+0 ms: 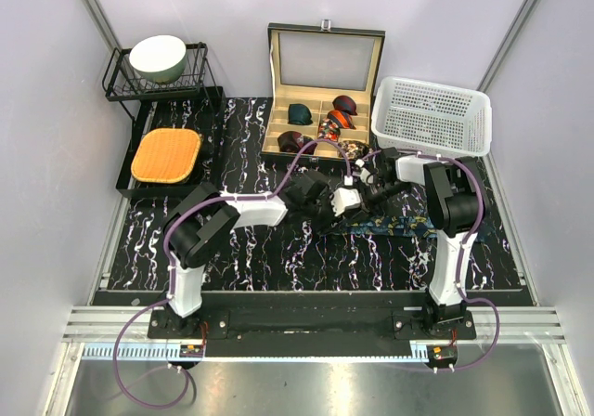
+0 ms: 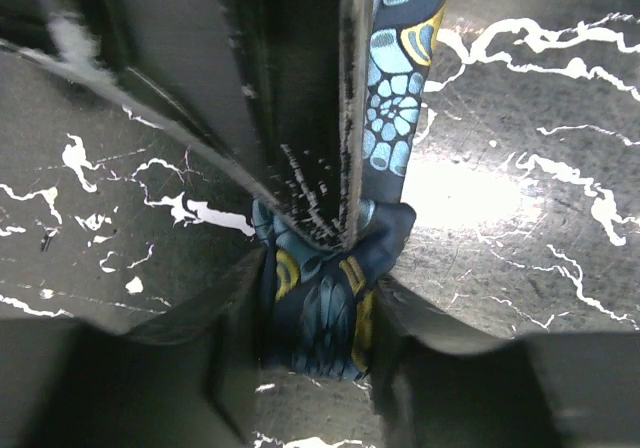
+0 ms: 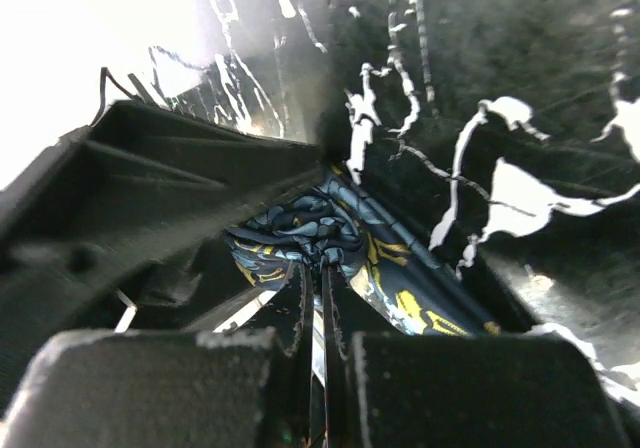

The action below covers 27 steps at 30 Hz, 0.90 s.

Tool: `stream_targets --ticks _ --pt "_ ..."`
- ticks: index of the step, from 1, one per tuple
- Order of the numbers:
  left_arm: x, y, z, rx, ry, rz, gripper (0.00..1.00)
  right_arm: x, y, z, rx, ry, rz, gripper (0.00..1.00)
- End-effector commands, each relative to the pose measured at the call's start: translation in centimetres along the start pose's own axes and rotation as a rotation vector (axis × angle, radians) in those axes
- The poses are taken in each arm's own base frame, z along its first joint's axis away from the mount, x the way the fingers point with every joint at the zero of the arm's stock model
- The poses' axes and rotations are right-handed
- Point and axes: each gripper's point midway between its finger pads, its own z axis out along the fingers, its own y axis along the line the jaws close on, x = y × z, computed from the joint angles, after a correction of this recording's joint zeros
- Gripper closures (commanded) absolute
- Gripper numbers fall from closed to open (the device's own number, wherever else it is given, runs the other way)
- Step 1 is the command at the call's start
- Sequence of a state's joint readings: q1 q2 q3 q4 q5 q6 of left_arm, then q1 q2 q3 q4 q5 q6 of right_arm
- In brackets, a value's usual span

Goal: Roll the ties
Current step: Roll the tie at the center of the board.

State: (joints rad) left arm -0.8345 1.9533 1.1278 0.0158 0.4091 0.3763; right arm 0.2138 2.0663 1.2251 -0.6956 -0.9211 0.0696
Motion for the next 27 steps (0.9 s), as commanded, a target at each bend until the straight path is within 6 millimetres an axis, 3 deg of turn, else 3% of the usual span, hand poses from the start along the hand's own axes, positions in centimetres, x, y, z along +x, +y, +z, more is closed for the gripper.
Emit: stream_targets --ticks 1,9,11,20,23,27 --pt "5.7 -1.9 0.2 0.072 0.083 -0.171 0.47 -0.1 -4.7 1.0 0.179 0.010 -0.030 1.00" --pt "4.2 -1.1 -0.1 0.084 -0.125 -0.112 0.40 -0.9 -5.1 1.3 0.181 0.014 -0.039 1.00" --pt "2.9 -0.3 -0.2 0.068 -0.201 -0.103 0.39 -0.9 -5.1 1.3 0.178 0.015 -0.036 1.00" --pt "-0.1 -1.2 0.3 0.171 -0.423 -0.076 0.27 -0.2 -5.8 1.5 0.186 0.053 -0.049 1.00" --pt "0.0 -0.8 1.3 0.181 -0.425 -0.093 0.33 -0.2 -5.7 1.5 0.180 0.056 -0.049 1.00" --pt "1.7 -0.1 1.8 0.125 -0.299 -0.032 0.66 -0.5 -5.0 1.4 0.153 0.050 -0.070 1.00"
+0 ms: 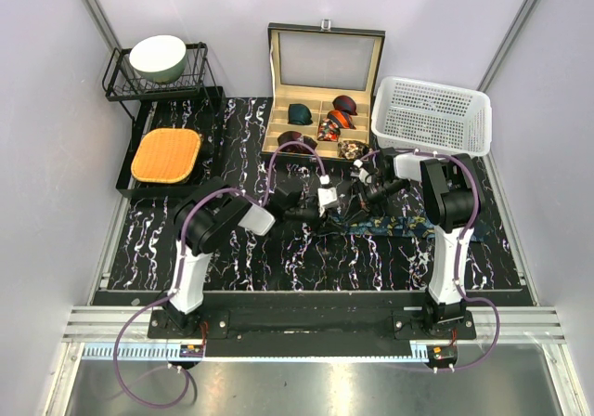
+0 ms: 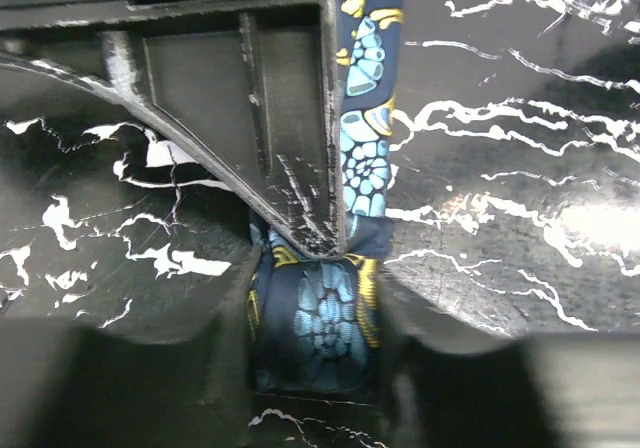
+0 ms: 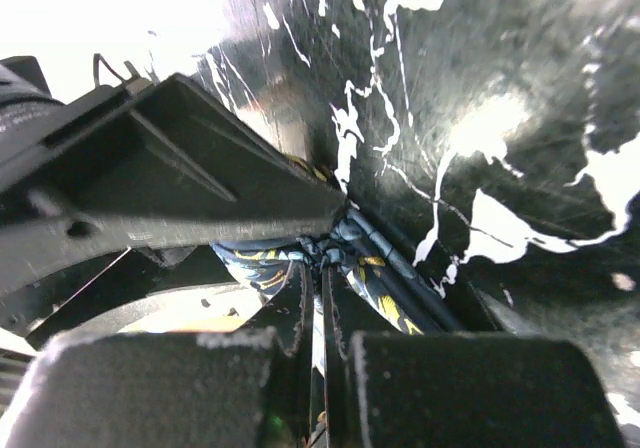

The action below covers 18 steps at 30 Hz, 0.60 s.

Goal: Roll the ties
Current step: Roll the tie at the center of the board.

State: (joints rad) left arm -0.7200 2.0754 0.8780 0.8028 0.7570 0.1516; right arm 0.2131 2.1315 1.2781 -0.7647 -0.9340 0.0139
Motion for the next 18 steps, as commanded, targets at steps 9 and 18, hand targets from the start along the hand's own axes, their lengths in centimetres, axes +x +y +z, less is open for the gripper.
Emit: stream_targets --ticks 9,18 --pt "7.9 -0.8 -7.1 -0.128 0.602 -0.018 0.87 -2.4 1.7 -3.2 0.051 -0.104 -0.114 0.46" --pt "8.1 -2.5 -5.9 -0.132 0.782 -0.010 0.79 -0.5 5.0 -3.1 -0.095 -0.111 -0.069 0.39"
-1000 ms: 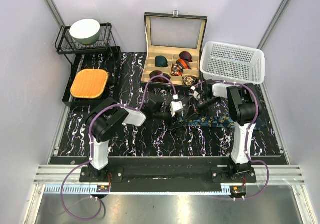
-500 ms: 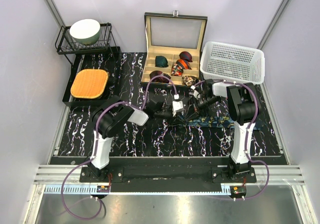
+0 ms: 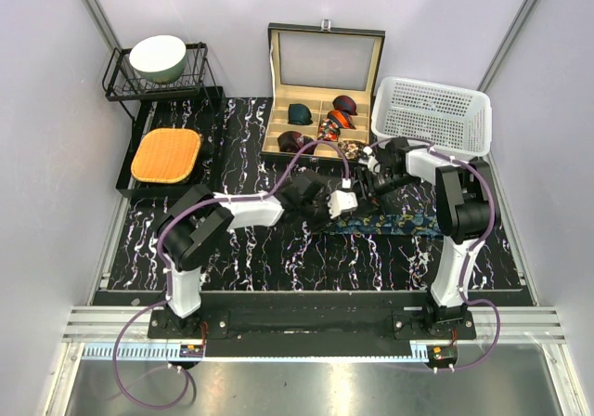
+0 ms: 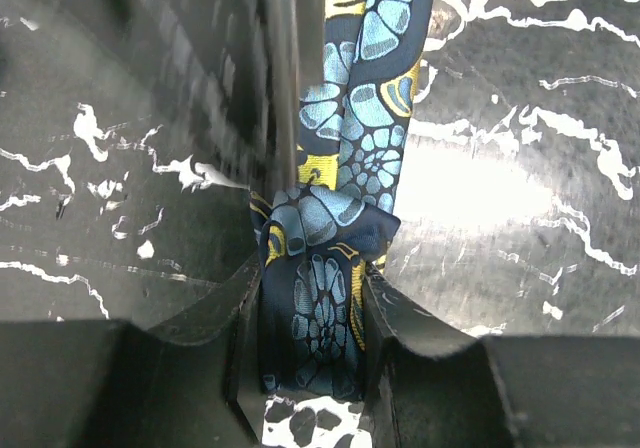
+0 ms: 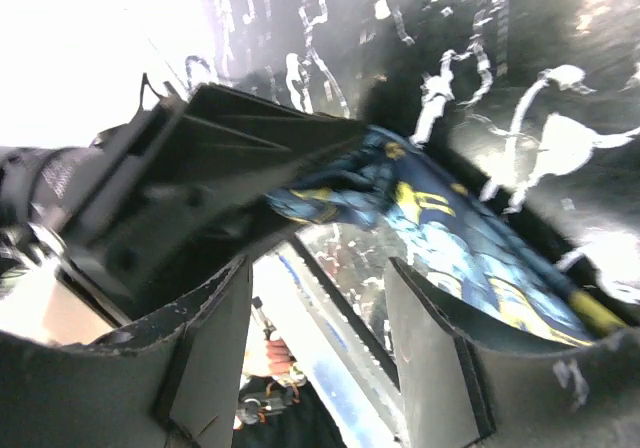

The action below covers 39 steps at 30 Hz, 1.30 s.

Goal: Roll the ties
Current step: Roll the tie at the center of the board.

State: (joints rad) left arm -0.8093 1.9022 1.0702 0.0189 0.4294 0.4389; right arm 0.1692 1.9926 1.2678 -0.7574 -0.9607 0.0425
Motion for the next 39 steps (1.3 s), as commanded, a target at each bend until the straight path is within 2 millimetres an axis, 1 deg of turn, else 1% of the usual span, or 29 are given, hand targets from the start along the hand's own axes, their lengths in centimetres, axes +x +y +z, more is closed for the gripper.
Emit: stream_targets --ticks 1,2,3,5,7,10,12,13,15,18,20,21,23,24,25,26,27,28,29,31,32,34,35,37,39 --pt "8.0 -2.9 -0.1 0.026 0.370 -0.078 0.78 0.8 1.6 0.9 -0.060 0.012 0.015 0.40" --pt "7.6 -2.8 0.3 0.027 0.373 -0.079 0.77 0.8 1.4 1.1 -0.062 0.014 0.021 0.41" --pt "8.1 -2.9 0.2 0.032 0.399 -0.095 0.76 0.7 1.3 1.4 -0.067 0.010 0.011 0.41" --pt "8.0 -2.8 0.4 0.032 0.406 -0.097 0.75 0.9 0.9 2.0 -0.067 0.020 0.021 0.43" --pt "8.2 -2.8 0.4 0.033 0.414 -0.099 0.75 1.2 0.2 2.8 -0.049 0.037 0.018 0.44" --pt "8.3 -2.9 0.6 0.038 0.421 -0.107 0.75 1.6 -0.8 3.8 -0.022 0.056 0.015 0.48" --pt "8.4 -3.1 0.7 0.043 0.423 -0.120 0.75 1.8 -1.7 4.3 0.016 0.058 0.012 0.55" --pt "8.3 -3.0 0.7 0.040 0.418 -0.127 0.74 1.8 -2.4 4.4 0.045 0.057 0.010 0.59" --pt "8.2 -3.2 0.8 0.047 0.410 -0.139 0.72 1.9 -3.3 4.7 0.075 0.064 0.022 0.78" --pt "8.1 -3.5 0.9 0.050 0.391 -0.160 0.64 1.9 -4.4 4.8 0.124 0.073 0.022 1.00" --pt "7.7 -3.8 0.9 0.073 0.352 -0.186 0.57 2.1 -5.0 4.7 0.151 0.086 0.025 1.00" --pt "7.3 -3.2 1.1 0.067 0.307 -0.197 0.55 2.2 -5.2 4.6 0.162 0.089 0.019 1.00" --pt "7.0 -3.9 0.9 0.106 0.246 -0.237 0.48 2.3 -5.8 4.5 0.194 0.088 0.012 1.00" --pt "5.7 -2.8 1.2 0.087 0.161 -0.228 0.43 2.4 -6.0 4.5 0.200 0.089 0.013 1.00" --pt "6.3 -3.4 0.9 0.105 0.131 -0.235 0.40 2.5 -5.9 4.6 0.195 0.095 0.013 1.00" --pt "4.3 -2.6 1.3 0.100 0.015 -0.209 0.38 2.7 -6.1 4.6 0.197 0.105 0.017 1.00" --pt "3.9 -2.2 1.2 0.093 -0.030 -0.203 0.35 2.8 -6.4 4.7 0.198 0.112 0.017 1.00" --pt "3.6 -2.1 1.1 0.094 -0.071 -0.194 0.34 2.9 -6.4 4.7 0.192 0.117 0.010 1.00" --pt "2.4 -2.1 1.2 0.103 -0.159 -0.165 0.32 3.0 -6.5 4.8 0.195 0.122 0.007 1.00" --pt "1.7 -1.8 1.4 0.102 -0.219 -0.159 0.31 3.2 -6.9 4.9 0.202 0.136 0.015 1.00" --pt "1.1 -1.6 1.7 0.104 -0.268 -0.149 0.31 3.4 -7.1 4.8 0.205 0.144 0.028 1.00" --pt "0.5 -1.7 2.1 0.116 -0.314 -0.130 0.30 3.4 -8.0 4.8 0.222 0.155 0.011 1.00" --pt "-0.2 -1.6 2.1 0.126 -0.355 -0.100 0.30 3.3 -8.1 4.7 0.227 0.156 0.018 1.00" --pt "0.0 -1.7 2.8 0.140 -0.360 -0.087 0.30 3.1 -8.6 4.6 0.236 0.153 0.026 1.00" --pt "0.3 -1.7 3.3 0.149 -0.352 -0.059 0.32 2.7 -8.9 4.4 0.239 0.146 0.038 1.00"
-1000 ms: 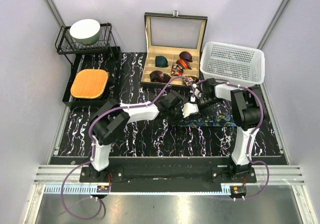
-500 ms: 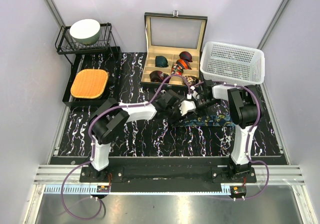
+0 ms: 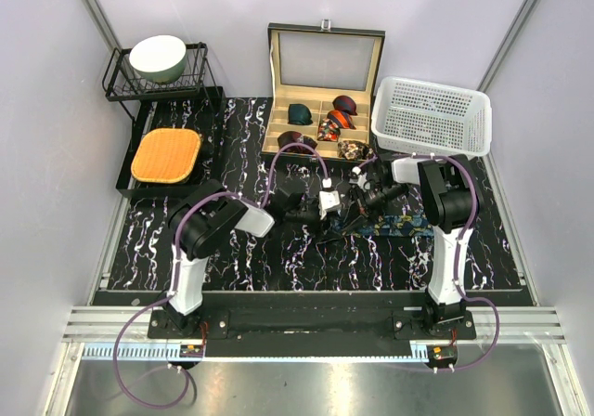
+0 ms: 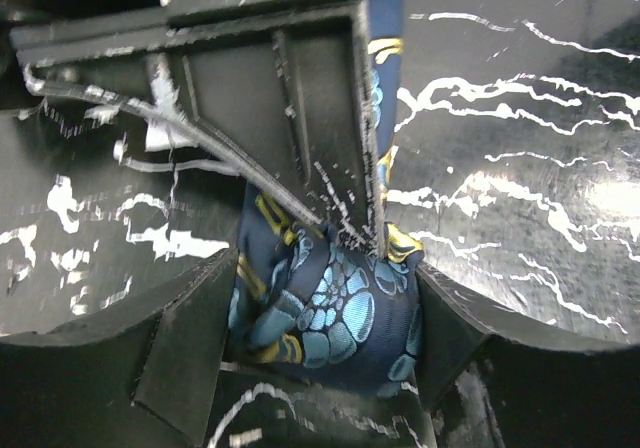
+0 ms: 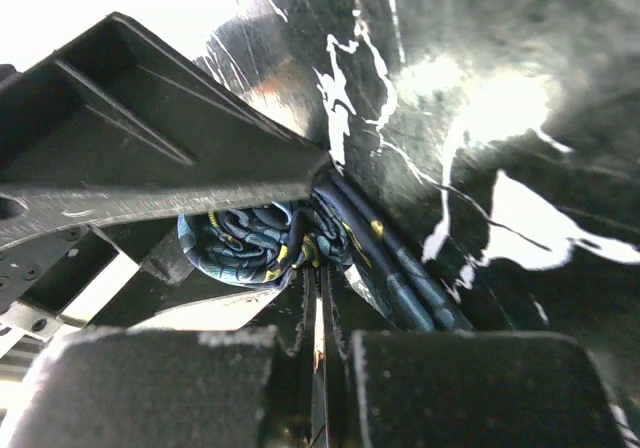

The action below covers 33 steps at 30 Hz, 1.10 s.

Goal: Roll the ties
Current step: Roll the tie at the center of the board.

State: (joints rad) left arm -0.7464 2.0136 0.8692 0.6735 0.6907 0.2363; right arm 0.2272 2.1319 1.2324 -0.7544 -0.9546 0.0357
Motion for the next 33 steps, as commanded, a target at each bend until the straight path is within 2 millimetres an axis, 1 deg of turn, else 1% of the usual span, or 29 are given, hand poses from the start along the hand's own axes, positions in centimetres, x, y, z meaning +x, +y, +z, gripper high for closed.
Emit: stream_targets --ticks 1,2,3,4,5,7,8,9,10,12,13,15,16,17,18,19,20,21,23,24,25,26,27,28,30,31,33 --pt "2.2 -0.7 0.9 0.055 0.016 -0.008 0.34 -1.0 -5.8 0.3 0.220 -0.008 -0.039 1.00" --pt "3.1 -0.9 0.9 0.060 0.053 -0.007 0.42 -1.1 -5.7 0.2 0.212 -0.010 -0.033 1.00" --pt "3.5 -0.9 0.8 0.062 0.077 -0.007 0.47 -1.4 -5.6 0.1 0.204 -0.012 -0.029 1.00" --pt "3.3 -0.6 0.7 0.056 0.094 0.003 0.52 -1.5 -5.2 0.0 0.182 -0.010 -0.028 1.00" --pt "4.3 -0.6 0.3 0.047 0.145 -0.008 0.62 -1.3 -4.8 -0.2 0.166 0.000 -0.019 1.00" --pt "4.5 -0.6 -0.4 0.029 0.176 -0.003 0.69 -1.6 -3.5 -0.8 0.122 -0.018 -0.042 1.00" --pt "5.5 -0.7 -1.0 0.018 0.223 -0.012 0.72 -1.5 -2.7 -1.1 0.099 -0.016 -0.042 1.00" --pt "5.8 -0.8 -1.3 0.012 0.243 -0.017 0.77 -1.8 -1.9 -1.7 0.078 -0.028 -0.061 1.00" --pt "6.2 -0.8 -1.6 0.005 0.263 -0.022 0.79 -1.3 -1.1 -2.0 0.055 -0.013 -0.043 0.97" --pt "6.9 -1.1 -2.2 -0.006 0.298 -0.053 0.83 -1.4 0.0 -3.0 0.027 -0.023 -0.051 0.91" --pt "7.2 -1.1 -2.4 -0.011 0.308 -0.064 0.84 -1.4 0.2 -3.6 0.018 -0.037 -0.040 0.83" --pt "7.3 -1.1 -2.6 -0.027 0.316 -0.101 0.86 -1.1 0.5 -4.4 0.023 -0.059 -0.034 0.77" --pt "7.3 -1.0 -2.6 -0.046 0.321 -0.134 0.88 -1.1 0.0 -4.6 0.058 -0.067 -0.034 0.74" --pt "7.2 -0.6 -2.5 -0.067 0.320 -0.149 0.89 -1.0 0.0 -4.8 0.070 -0.073 -0.035 0.66" --pt "7.1 -0.6 -2.4 -0.077 0.319 -0.165 0.89 -0.6 -0.5 -4.6 0.080 -0.067 -0.019 0.64" --pt "7.0 -0.2 -2.4 -0.101 0.323 -0.197 0.89 -0.7 -1.2 -4.5 0.116 -0.069 -0.015 0.63" --pt "6.9 -0.1 -2.4 -0.109 0.322 -0.213 0.89 -0.6 -2.0 -4.2 0.132 -0.060 0.005 0.62" --pt "6.6 -0.1 -2.3 -0.114 0.318 -0.215 0.89 -0.7 -3.1 -4.1 0.184 -0.061 0.015 0.63" --pt "6.4 0.3 -2.4 -0.139 0.326 -0.215 0.87 -1.4 -4.3 -3.7 0.221 -0.065 0.031 0.66" --pt "5.9 0.4 -2.4 -0.146 0.321 -0.215 0.86 -1.6 -5.3 -3.7 0.260 -0.065 0.041 0.67" --pt "5.8 0.7 -2.7 -0.167 0.333 -0.220 0.83 -1.6 -5.6 -3.6 0.273 -0.056 0.049 0.68" --pt "5.6 0.9 -2.8 -0.183 0.336 -0.217 0.83 -1.8 -6.2 -3.6 0.289 -0.053 0.055 0.68" --pt "4.5 1.1 -3.0 -0.195 0.321 -0.207 0.83 -2.0 -6.8 -3.7 0.321 -0.053 0.054 0.68" --pt "4.2 1.4 -3.3 -0.216 0.323 -0.201 0.83 -2.0 -7.1 -3.7 0.329 -0.049 0.059 0.68" --pt "3.5 1.2 -3.5 -0.222 0.326 -0.171 0.83 -2.4 -7.1 -3.8 0.334 -0.055 0.053 0.68" --pt "3.4 1.2 -3.8 -0.233 0.349 -0.146 0.83 -2.5 -7.0 -3.8 0.336 -0.055 0.051 0.68" --pt "3.9 0.7 -3.7 -0.224 0.388 -0.127 0.82 -3.0 -7.0 -3.8 0.336 -0.062 0.039 0.67"
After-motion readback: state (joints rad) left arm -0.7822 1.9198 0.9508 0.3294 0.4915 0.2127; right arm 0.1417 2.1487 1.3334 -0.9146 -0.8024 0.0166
